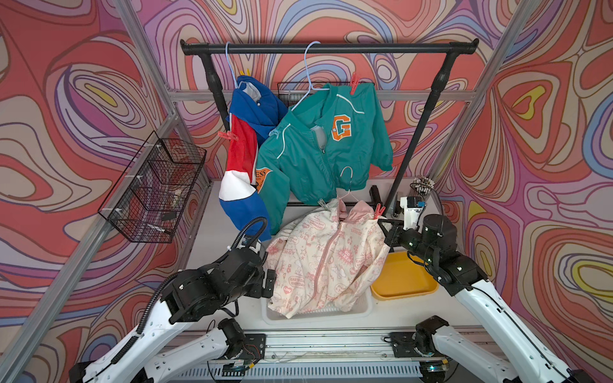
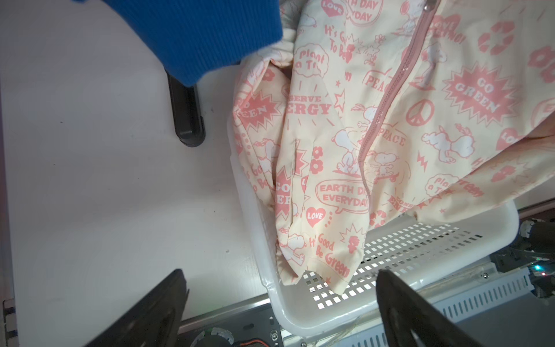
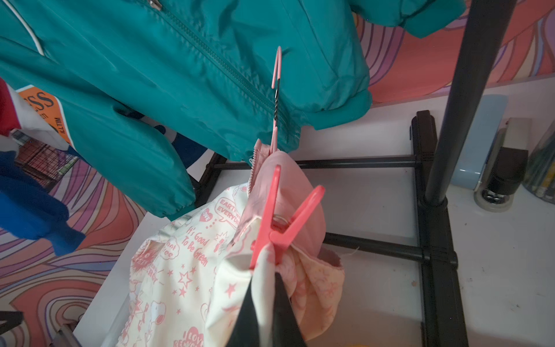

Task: Remove the clothespins securing jackets to the hanger
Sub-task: Adjust the jacket in the basket.

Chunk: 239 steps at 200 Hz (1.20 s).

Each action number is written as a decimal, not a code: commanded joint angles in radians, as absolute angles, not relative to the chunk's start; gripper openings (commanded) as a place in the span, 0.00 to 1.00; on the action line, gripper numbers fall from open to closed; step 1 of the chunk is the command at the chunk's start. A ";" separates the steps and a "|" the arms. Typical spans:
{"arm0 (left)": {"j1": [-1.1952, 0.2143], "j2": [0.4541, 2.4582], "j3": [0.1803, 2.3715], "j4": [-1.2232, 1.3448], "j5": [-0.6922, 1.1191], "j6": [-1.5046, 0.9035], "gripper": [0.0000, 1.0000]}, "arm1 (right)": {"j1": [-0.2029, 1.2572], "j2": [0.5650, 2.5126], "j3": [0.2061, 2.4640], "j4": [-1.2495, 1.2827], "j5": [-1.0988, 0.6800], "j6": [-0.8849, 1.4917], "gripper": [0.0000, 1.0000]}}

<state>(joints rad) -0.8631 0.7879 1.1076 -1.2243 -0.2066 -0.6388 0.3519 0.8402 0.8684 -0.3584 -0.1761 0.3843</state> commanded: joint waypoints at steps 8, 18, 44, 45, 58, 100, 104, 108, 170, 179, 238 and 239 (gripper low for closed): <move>-0.863 0.824 1.011 -1.068 -0.085 -0.643 0.91 | 0.345 0.782 0.898 -0.344 -0.285 0.347 0.00; -0.863 0.856 0.992 -1.032 -0.072 -0.645 0.85 | 0.346 0.769 0.904 -0.348 -0.316 0.346 0.00; -0.862 0.944 0.949 -0.939 -0.065 -0.664 0.70 | 0.345 0.728 0.918 -0.358 -0.386 0.354 0.00; -0.863 0.947 0.947 -0.935 -0.066 -0.665 0.70 | 0.346 0.726 0.918 -0.358 -0.388 0.354 0.00; -0.863 0.982 0.921 -0.881 -0.069 -0.666 0.60 | 0.347 0.702 0.923 -0.365 -0.421 0.359 0.00; -0.863 1.097 0.860 -0.755 -0.081 -0.685 0.21 | 0.347 0.637 0.921 -0.385 -0.514 0.410 0.00; -0.863 1.104 0.849 -0.739 -0.080 -0.687 0.18 | 0.346 0.630 0.918 -0.385 -0.522 0.415 0.00; -0.863 1.115 0.843 -0.724 -0.076 -0.689 0.16 | 0.347 0.624 0.916 -0.386 -0.529 0.420 0.00; -0.864 1.306 0.751 -0.442 -0.020 -0.720 0.04 | 0.347 0.558 0.892 -0.408 -0.598 0.464 0.00; -0.865 1.334 0.737 -0.388 -0.021 -0.729 0.04 | 0.347 0.548 0.887 -0.409 -0.606 0.475 0.00; -0.865 1.482 0.720 -0.150 -0.030 -0.765 0.19 | 0.346 0.510 0.853 -0.403 -0.637 0.505 0.00; -0.865 1.484 0.722 -0.148 -0.029 -0.765 0.19 | 0.346 0.511 0.852 -0.403 -0.637 0.505 0.00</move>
<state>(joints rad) -0.8654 1.4322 0.7177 -0.2821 -0.0265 -0.7345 0.3462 0.5282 0.8654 -0.4637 -0.5594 0.4702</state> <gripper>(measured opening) 0.142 0.080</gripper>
